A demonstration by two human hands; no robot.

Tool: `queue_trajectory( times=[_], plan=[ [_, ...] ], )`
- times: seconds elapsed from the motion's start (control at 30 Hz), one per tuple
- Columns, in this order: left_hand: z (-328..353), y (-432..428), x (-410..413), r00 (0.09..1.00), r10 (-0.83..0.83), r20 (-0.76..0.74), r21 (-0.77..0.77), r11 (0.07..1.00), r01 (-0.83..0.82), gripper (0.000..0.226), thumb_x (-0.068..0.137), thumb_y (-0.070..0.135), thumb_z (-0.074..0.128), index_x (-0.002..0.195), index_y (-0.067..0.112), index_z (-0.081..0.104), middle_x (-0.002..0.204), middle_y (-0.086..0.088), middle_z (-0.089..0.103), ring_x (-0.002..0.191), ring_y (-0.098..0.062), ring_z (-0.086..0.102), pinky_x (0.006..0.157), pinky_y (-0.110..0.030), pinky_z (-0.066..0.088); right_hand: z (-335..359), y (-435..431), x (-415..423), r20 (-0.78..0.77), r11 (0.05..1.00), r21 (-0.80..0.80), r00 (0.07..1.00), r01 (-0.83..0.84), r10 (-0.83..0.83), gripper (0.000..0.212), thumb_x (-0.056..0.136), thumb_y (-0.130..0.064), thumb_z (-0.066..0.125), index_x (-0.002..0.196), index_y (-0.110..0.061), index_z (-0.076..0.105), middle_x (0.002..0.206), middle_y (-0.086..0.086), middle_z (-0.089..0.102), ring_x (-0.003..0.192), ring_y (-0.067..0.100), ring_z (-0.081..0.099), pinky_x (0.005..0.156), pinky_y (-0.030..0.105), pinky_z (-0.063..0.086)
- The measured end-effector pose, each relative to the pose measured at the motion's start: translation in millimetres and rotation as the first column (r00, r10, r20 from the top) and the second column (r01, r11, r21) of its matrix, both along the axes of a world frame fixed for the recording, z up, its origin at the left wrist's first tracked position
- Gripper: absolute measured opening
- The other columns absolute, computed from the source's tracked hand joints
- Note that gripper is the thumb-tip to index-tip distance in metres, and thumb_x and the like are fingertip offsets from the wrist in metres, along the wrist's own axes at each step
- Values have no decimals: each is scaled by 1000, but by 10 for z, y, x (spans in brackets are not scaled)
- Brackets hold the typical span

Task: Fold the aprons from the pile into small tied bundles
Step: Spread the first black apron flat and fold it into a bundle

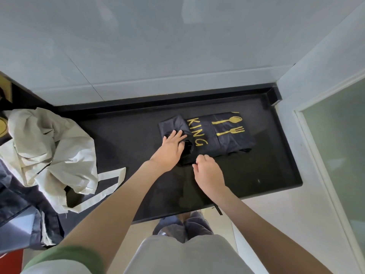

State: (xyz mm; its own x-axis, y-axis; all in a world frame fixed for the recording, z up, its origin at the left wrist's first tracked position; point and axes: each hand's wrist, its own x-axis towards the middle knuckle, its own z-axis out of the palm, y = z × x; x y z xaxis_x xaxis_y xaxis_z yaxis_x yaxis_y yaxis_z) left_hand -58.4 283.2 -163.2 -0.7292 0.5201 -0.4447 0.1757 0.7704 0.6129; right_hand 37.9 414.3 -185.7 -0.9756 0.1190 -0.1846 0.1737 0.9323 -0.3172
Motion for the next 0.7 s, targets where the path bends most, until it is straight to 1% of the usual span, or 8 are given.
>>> queue_trajectory(
  times=[0.07, 0.2, 0.3, 0.37, 0.43, 0.57, 0.63, 0.7],
  plan=[
    [95, 21, -14, 999, 28, 25, 25, 999, -28, 45, 106, 16, 21, 151, 15, 20, 161, -1, 9, 148, -20, -1, 117, -35, 0, 2, -52, -29, -43, 999, -14, 998, 48, -49, 24, 92, -23, 62, 101, -1, 62, 95, 16, 64, 87, 29, 63, 70, 34, 52],
    [154, 3, 0, 997, 62, 48, 73, 995, -66, 45, 107, 17, 22, 152, 16, 18, 160, -2, 8, 148, -20, 0, 116, -31, -2, -16, -135, -46, -4, 995, -52, 996, 84, -84, 27, 97, -25, 54, 111, -2, 58, 105, 14, 62, 97, 27, 61, 77, 31, 50],
    [126, -15, 8, 995, 82, 57, 69, 994, -86, 46, 107, 17, 22, 152, 18, 17, 160, 1, 7, 147, -21, 0, 116, -30, -1, -38, -159, -18, -20, 993, -70, 995, 93, -94, 22, 96, -19, 55, 108, -1, 59, 101, 15, 64, 94, 28, 62, 75, 32, 50],
    [49, -23, 2, 996, 74, 41, 107, 991, -78, 45, 106, 16, 23, 151, 19, 20, 160, 1, 9, 148, -19, -2, 116, -31, -3, -56, -174, 6, -13, 990, -116, 996, 85, -87, 18, 96, -16, 55, 105, -2, 60, 100, 14, 63, 92, 26, 62, 74, 28, 48],
    [-35, -34, 3, 999, 40, 21, 130, 991, -42, 45, 105, 13, 23, 150, 18, 23, 160, 0, 12, 148, -17, -2, 117, -33, -5, -64, -195, 35, -29, 979, -197, 998, 44, -51, 14, 94, -15, 57, 100, -4, 63, 96, 11, 63, 89, 22, 60, 70, 21, 42],
    [-120, -54, 12, 1000, -26, -5, 113, 993, 26, 46, 106, 18, 23, 151, 19, 23, 161, -1, 10, 148, -16, -5, 117, -37, -8, -72, -266, 64, -73, 950, -299, 995, -90, 71, 10, 90, -14, 64, 95, -5, 66, 93, 9, 65, 85, 21, 60, 71, 19, 41],
    [-162, -104, 20, 990, -137, -30, 64, 988, 138, 47, 106, 30, 22, 152, 25, 19, 161, 2, 2, 147, -14, -11, 116, -36, -12, -56, -262, 55, -61, 941, -309, 990, -140, 127, 11, 91, -17, 64, 94, -7, 66, 92, 5, 66, 86, 17, 58, 74, 19, 41],
    [-206, -203, 33, 968, -247, -37, 20, 969, 248, 51, 102, 45, 15, 152, 33, 15, 160, 7, -6, 145, -9, -18, 115, -33, -16, -15, -215, 33, -31, 928, -322, 982, -186, 186, 13, 93, -20, 60, 89, -9, 66, 86, -1, 63, 83, 12, 53, 72, 20, 39]
  ],
)
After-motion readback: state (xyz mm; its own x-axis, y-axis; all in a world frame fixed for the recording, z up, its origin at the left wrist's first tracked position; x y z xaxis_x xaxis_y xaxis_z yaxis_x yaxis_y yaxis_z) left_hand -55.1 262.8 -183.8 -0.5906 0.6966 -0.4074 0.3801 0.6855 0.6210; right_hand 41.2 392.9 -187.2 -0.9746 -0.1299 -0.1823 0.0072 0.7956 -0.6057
